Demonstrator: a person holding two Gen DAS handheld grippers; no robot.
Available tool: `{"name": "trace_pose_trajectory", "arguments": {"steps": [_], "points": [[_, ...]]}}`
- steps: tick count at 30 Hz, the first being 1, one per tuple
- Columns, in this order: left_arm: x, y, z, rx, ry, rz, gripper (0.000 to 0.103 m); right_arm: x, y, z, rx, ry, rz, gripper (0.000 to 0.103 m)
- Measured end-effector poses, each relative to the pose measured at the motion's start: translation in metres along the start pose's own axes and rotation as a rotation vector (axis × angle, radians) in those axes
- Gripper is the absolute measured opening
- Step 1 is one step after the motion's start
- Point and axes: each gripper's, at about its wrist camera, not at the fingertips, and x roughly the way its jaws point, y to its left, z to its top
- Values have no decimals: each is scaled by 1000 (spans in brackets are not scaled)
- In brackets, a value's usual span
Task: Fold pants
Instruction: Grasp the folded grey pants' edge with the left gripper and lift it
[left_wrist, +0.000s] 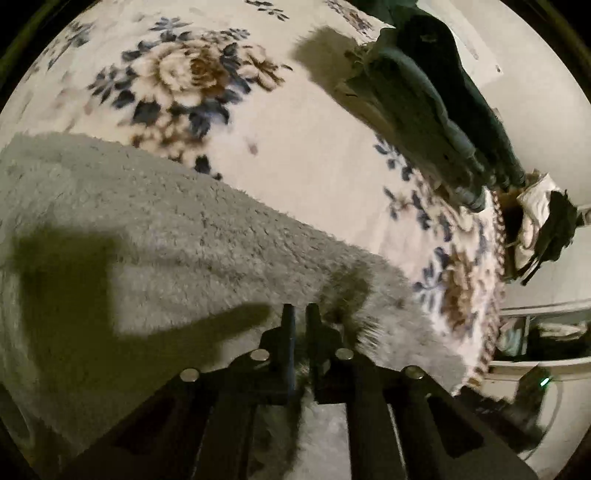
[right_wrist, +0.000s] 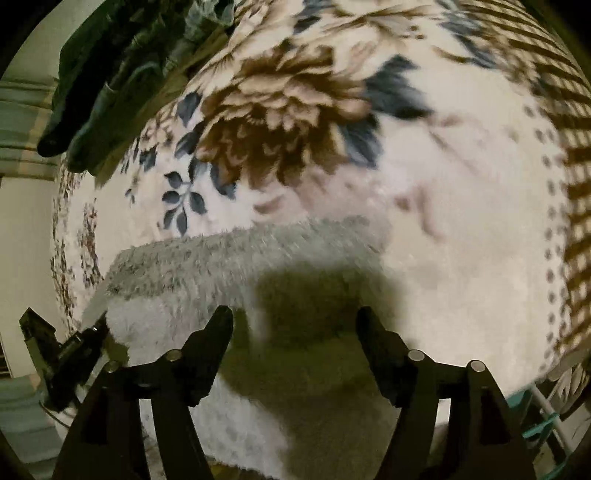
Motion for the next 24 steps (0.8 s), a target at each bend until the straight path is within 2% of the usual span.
{"name": "trace_pose_trajectory", "arguments": {"steps": [1, 2, 3, 5, 9, 11, 12, 13, 14, 16, 18, 24], "points": [[-2, -5, -1, 6, 13, -28, 35, -5, -7, -5, 15, -1, 3, 72], [-4, -11, -2, 18, 16, -56, 47, -6, -12, -8, 25, -1, 8, 72], [-5, -17, -3, 37, 17, -71, 68, -7, -22, -12, 42, 4, 21, 72], [0, -34, -5, 98, 35, -90, 70, -4, -33, -14, 68, 12, 31, 72], [32, -65, -7, 217, 89, -42, 70, 12, -46, -5, 115, 25, 97, 72], [47, -75, -9, 283, 98, -22, 65, 20, -44, 4, 105, 23, 120, 72], [53, -78, -10, 312, 96, -13, 37, 26, -44, 10, 106, 35, 142, 72], [57, -80, -11, 335, 97, 1, 18, 31, -44, 15, 108, 37, 150, 72], [60, -79, -11, 347, 90, 4, 18, 33, -43, 18, 103, 27, 155, 70], [56, -73, -8, 318, 59, -8, 14, 32, -35, 24, 54, -17, 135, 28], [52, -66, -5, 281, 34, -10, 13, 27, -27, 28, 22, -37, 110, 18], [57, -54, -1, 209, 30, 0, 13, 18, -19, 35, 26, -83, 69, 15]]}}
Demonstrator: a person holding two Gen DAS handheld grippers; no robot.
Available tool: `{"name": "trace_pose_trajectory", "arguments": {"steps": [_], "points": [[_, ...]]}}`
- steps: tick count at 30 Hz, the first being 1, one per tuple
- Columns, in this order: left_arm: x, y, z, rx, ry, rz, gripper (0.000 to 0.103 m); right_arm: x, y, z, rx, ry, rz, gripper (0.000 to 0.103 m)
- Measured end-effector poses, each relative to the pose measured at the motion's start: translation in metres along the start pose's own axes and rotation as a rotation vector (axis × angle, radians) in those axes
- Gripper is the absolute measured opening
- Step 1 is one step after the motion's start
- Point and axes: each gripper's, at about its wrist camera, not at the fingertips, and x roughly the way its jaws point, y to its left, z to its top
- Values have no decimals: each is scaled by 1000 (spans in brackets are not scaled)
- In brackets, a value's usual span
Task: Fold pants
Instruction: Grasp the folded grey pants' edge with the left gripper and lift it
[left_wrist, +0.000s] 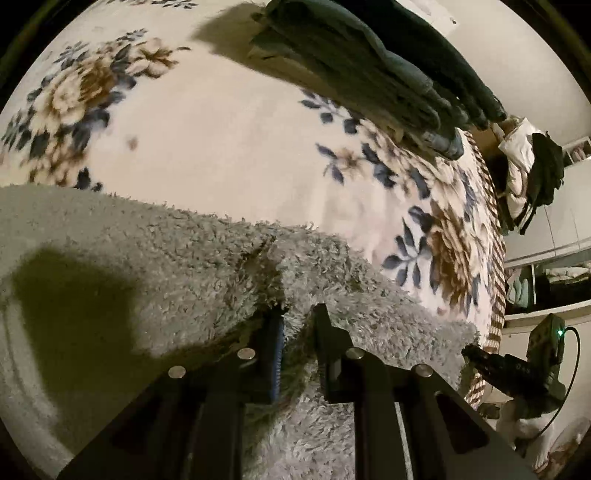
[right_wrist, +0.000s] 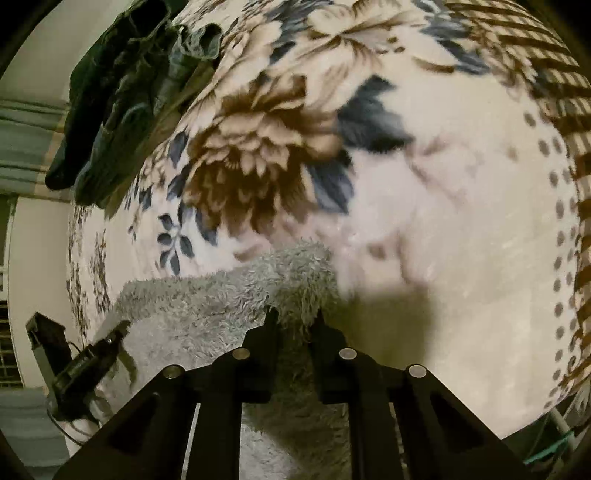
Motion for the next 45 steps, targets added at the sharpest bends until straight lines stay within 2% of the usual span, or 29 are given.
{"name": "trace_pose_trajectory", "arguments": {"steps": [6, 8, 9, 11, 12, 13, 14, 16, 19, 21, 25, 28, 32, 36, 41, 42, 43, 44, 45], "points": [[5, 4, 8, -17, 23, -22, 14, 8, 1, 3, 14, 12, -26, 16], [-2, 5, 7, -32, 20, -34, 17, 9, 5, 3, -1, 26, -50, 20], [-9, 4, 6, -38, 12, -34, 20, 7, 10, 2, -17, 36, -71, 25], [-27, 6, 1, -59, -30, -25, 39, 1, 20, -2, -59, 29, -111, 50], [-40, 8, -3, -72, -64, -7, 72, -3, 26, -4, -88, 17, -132, 73], [-49, 10, -6, -82, -84, -6, 96, -8, 35, -8, -125, 1, -151, 89], [-62, 16, -11, -103, -112, -20, 99, -14, 45, -14, -163, -17, -169, 91], [-86, 32, -22, -165, -139, -11, 99, -21, 63, -25, -210, -40, -205, 92], [-112, 63, -41, -261, -162, 18, 99, -26, 86, -41, -225, -55, -196, 93], [-132, 100, -61, -376, -191, 48, 99, -21, 102, -54, -223, -44, -167, 93], [-154, 181, -98, -643, -268, 68, 99, 3, 130, -73, -252, -10, -170, 93], [-158, 228, -112, -766, -356, 65, 99, 23, 145, -81, -268, 21, -170, 93], [-147, 259, -106, -761, -445, 98, 99, 38, 160, -82, -267, 36, -168, 93], [-128, 282, -94, -798, -461, 57, 99, 42, 176, -77, -276, 29, -162, 93], [-125, 286, -74, -807, -501, 13, 98, 46, 188, -72, -300, 26, -171, 93], [-124, 285, -70, -798, -521, -18, 94, 46, 188, -72, -299, 25, -172, 93], [-124, 285, -69, -791, -536, -34, 75, 46, 188, -71, -295, 23, -171, 93], [-124, 282, -66, -777, -546, -40, 63, 46, 188, -71, -290, 21, -167, 93], [-124, 280, -64, -765, -548, -40, 43, 46, 187, -71, -286, 19, -166, 93]]}}
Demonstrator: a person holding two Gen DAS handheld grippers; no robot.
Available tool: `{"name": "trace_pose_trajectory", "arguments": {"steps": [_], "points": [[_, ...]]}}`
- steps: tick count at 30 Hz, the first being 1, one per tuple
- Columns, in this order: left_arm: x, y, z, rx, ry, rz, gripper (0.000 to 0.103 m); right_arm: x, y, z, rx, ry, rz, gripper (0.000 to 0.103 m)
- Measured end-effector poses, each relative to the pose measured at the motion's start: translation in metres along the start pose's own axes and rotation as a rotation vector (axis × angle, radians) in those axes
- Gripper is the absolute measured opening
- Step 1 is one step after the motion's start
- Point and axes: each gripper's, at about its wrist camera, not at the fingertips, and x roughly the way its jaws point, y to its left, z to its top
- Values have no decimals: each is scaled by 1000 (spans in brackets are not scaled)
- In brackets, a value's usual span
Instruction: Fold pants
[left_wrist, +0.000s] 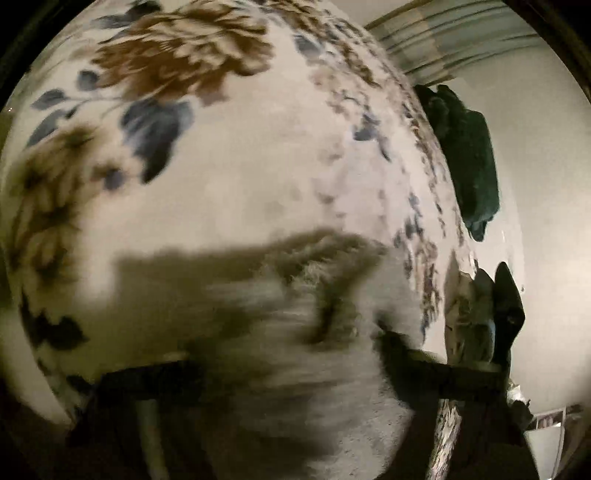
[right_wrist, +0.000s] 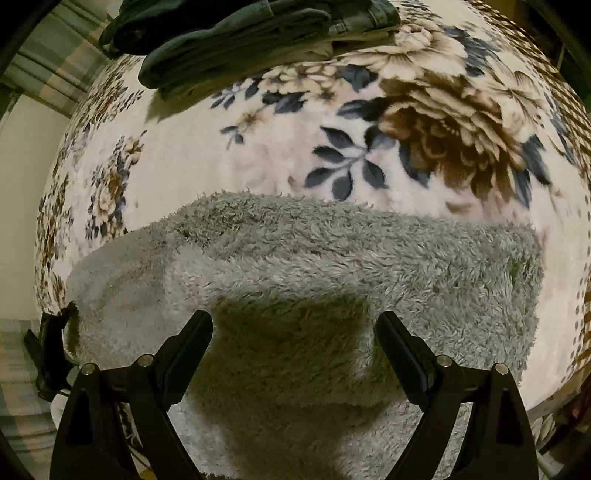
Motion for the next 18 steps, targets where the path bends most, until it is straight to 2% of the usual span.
{"name": "trace_pose_trajectory", "arguments": {"steps": [1, 3, 7, 10, 13, 16, 18], "points": [[-1, -3, 0, 13, -4, -7, 34, 0, -1, -1, 3, -3, 0, 93], [-11, -14, -4, 60, -24, -38, 28, 1, -4, -2, 4, -9, -2, 93], [-46, -53, -18, 185, -75, -81, 26, -1, -14, -4, -2, -32, -5, 93], [-82, -96, -40, 287, -94, -143, 25, -6, -25, -8, 3, -44, 0, 93], [-113, -156, -79, 415, -74, -206, 25, -18, -44, -15, 24, -48, 5, 93], [-123, -210, -129, 531, 0, -256, 25, -36, -73, -23, 53, -57, -2, 93], [-120, -245, -179, 630, 71, -279, 25, -52, -99, -31, 85, -66, -14, 93]]}}
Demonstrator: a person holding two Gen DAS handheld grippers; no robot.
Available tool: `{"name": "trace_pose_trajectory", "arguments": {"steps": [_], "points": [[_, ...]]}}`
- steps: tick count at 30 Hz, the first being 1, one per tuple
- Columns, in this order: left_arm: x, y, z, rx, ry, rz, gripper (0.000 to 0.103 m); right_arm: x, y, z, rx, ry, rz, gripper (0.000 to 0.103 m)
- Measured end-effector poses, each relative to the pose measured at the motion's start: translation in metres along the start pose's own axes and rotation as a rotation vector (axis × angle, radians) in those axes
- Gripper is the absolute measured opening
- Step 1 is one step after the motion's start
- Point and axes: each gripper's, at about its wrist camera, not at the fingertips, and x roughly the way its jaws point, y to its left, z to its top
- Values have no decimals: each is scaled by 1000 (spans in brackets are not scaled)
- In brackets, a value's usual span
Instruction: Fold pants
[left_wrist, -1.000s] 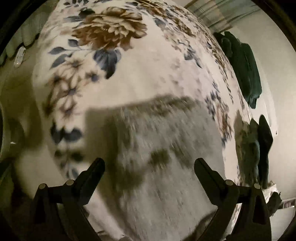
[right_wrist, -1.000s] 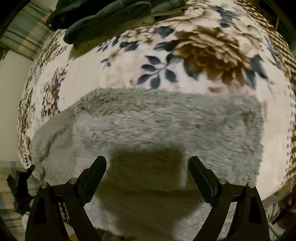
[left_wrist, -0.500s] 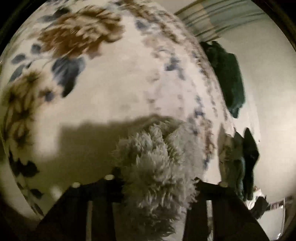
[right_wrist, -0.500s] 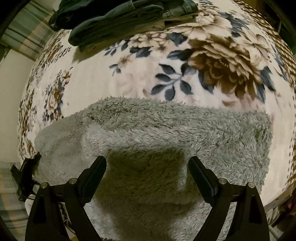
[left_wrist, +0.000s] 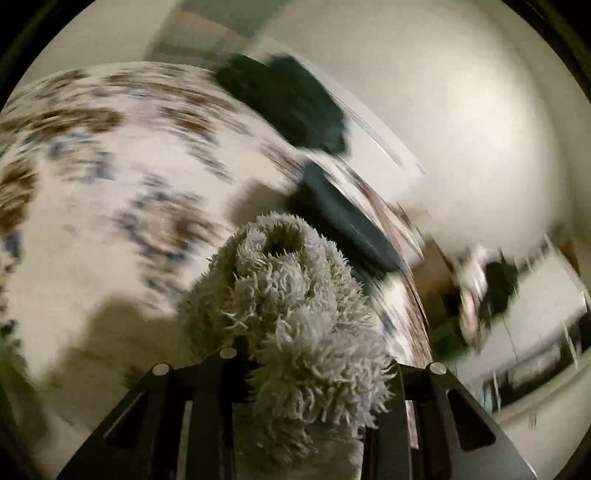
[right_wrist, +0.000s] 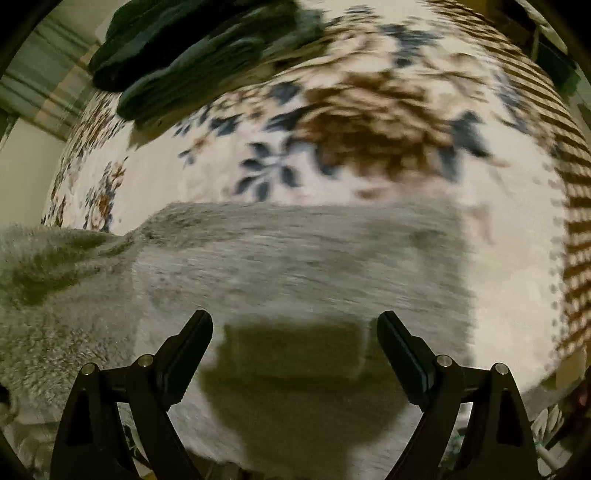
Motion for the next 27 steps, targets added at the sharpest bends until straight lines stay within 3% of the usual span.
{"name": "trace_pose_trajectory", "arguments": {"steps": [5, 8, 11, 17, 19, 21, 23, 27], "points": [[61, -96, -74, 138, 195, -55, 25, -27, -69, -12, 72, -10, -58, 93], [90, -128, -113, 219, 265, -40, 25, -38, -115, -19, 129, -8, -102, 93], [125, -148, -159, 302, 342, 9, 25, -47, -153, -25, 169, -17, -135, 93], [165, -160, -209, 332, 500, 81, 28, -57, -203, -25, 229, -34, -175, 93], [163, -165, -214, 339, 535, 114, 53, -61, -213, -24, 240, -40, -171, 93], [155, -171, -211, 325, 556, 65, 77, -66, -222, -23, 251, -41, -141, 93], [144, -174, -207, 313, 577, 20, 82, -69, -228, -21, 270, -31, -85, 93], [112, -173, -182, 316, 558, 11, 82, -76, -220, -14, 290, -29, 73, 99]]}}
